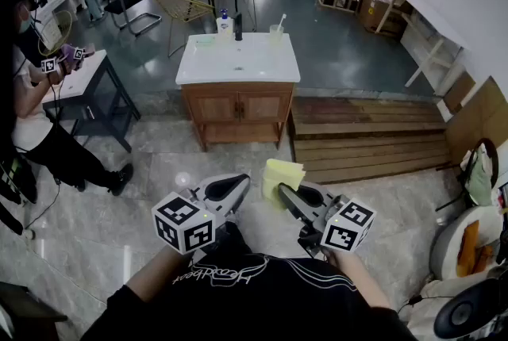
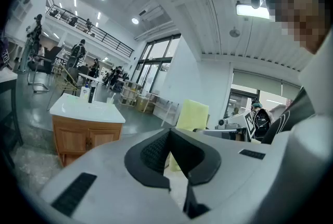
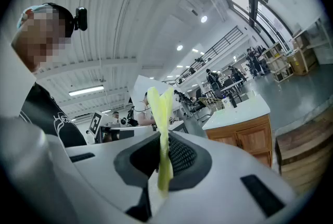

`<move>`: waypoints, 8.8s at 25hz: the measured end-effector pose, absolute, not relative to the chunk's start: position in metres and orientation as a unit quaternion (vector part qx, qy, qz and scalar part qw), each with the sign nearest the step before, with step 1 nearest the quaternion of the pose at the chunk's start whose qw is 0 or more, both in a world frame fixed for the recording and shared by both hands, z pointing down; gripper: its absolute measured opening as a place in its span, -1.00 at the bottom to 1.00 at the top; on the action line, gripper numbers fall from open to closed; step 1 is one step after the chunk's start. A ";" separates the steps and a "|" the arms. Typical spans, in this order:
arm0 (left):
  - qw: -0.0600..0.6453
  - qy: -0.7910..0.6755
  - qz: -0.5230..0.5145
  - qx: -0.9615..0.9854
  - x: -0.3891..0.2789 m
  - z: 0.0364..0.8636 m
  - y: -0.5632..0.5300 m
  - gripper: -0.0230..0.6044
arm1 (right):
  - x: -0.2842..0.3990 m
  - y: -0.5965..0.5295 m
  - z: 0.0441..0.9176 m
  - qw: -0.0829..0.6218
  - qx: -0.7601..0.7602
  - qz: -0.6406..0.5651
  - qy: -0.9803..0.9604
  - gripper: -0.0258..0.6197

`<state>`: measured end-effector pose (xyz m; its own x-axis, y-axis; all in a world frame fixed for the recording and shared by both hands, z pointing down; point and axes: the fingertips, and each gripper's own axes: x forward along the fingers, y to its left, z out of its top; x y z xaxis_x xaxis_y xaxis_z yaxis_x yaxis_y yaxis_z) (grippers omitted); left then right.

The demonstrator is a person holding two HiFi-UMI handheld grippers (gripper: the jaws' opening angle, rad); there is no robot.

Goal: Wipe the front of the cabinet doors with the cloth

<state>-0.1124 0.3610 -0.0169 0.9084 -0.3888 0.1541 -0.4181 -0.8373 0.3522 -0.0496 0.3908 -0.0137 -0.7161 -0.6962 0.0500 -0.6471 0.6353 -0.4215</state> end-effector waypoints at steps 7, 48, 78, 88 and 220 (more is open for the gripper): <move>0.198 -0.209 0.049 0.956 -0.110 -0.005 0.355 -0.91 | -0.044 0.382 -0.005 0.069 -0.381 -0.218 0.896 -0.80; 0.358 -0.233 0.124 0.895 -0.081 0.314 -0.068 -0.91 | -0.001 -0.017 0.312 0.001 -0.479 -0.386 0.789 -0.79; 0.360 -0.298 0.125 0.875 -0.091 0.398 -0.111 -0.91 | -0.027 -0.165 0.379 0.009 -0.475 -0.226 0.850 -0.79; 0.371 -0.295 0.137 0.870 -0.088 0.404 -0.111 -0.91 | -0.026 -0.188 0.397 0.010 -0.484 -0.231 0.844 -0.79; 0.451 -0.333 0.143 0.815 -0.048 0.454 -0.062 -0.91 | 0.052 -0.184 0.489 -0.084 -0.517 -0.215 0.824 -0.79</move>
<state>-0.0479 -0.0619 0.4540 0.7366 -0.4141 0.5347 -0.6730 -0.3706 0.6400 0.0521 -0.1841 0.4892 -0.4517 -0.8160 0.3607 -0.8882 0.3733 -0.2679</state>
